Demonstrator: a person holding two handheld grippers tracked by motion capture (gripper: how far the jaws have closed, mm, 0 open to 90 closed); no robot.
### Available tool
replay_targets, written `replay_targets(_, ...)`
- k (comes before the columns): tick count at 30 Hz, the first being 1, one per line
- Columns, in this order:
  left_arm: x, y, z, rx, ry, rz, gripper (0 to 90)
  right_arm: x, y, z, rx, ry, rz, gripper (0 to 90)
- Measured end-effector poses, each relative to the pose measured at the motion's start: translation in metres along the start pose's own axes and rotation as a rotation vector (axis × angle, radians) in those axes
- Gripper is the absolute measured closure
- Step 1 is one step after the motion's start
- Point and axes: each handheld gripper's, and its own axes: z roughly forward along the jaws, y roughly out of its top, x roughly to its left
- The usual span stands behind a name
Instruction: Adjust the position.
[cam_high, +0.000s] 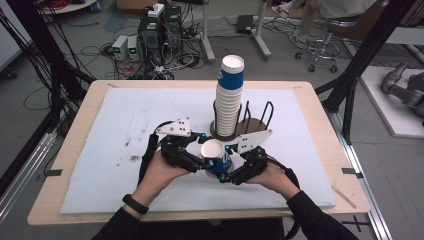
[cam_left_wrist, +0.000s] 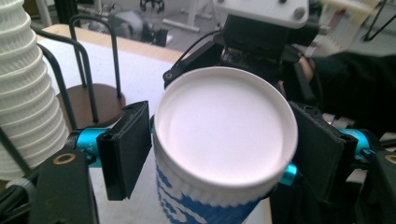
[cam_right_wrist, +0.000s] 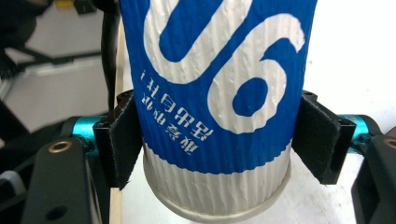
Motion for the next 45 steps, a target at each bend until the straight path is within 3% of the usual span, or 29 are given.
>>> replay_targets(4,0.000,0.000,0.000,0.010,-0.013,0.002,29.1,0.000,0.002,-0.001,0.030,-0.003,-0.015,23.3)
replay_targets(7,0.002,-0.001,-0.002,-0.011,-0.014,0.014,29.2,0.000,0.002,-0.002,0.009,-0.017,-0.029,19.7)
replay_targets(14,0.008,-0.006,-0.015,-0.174,-0.021,-0.022,29.8,-0.004,0.001,-0.018,-0.137,-0.025,-0.006,17.3)
replay_targets(17,0.009,-0.008,-0.018,-0.237,-0.028,-0.034,29.9,-0.005,0.001,-0.022,-0.201,-0.033,0.034,15.1)
replay_targets(27,0.010,-0.013,-0.018,-0.364,-0.059,-0.066,30.1,-0.006,-0.001,-0.020,-0.271,-0.006,0.102,15.0)
replay_targets(34,0.010,-0.014,-0.017,-0.350,-0.060,-0.064,29.7,-0.006,-0.001,-0.019,-0.244,-0.007,0.078,17.0)
replay_targets(39,0.008,-0.009,-0.019,-0.273,-0.047,-0.058,28.7,-0.008,-0.002,-0.022,-0.226,-0.001,0.055,18.2)
replay_targets(45,0.007,-0.005,-0.018,-0.128,-0.023,-0.048,28.1,-0.009,-0.001,-0.023,-0.167,-0.004,0.019,19.3)
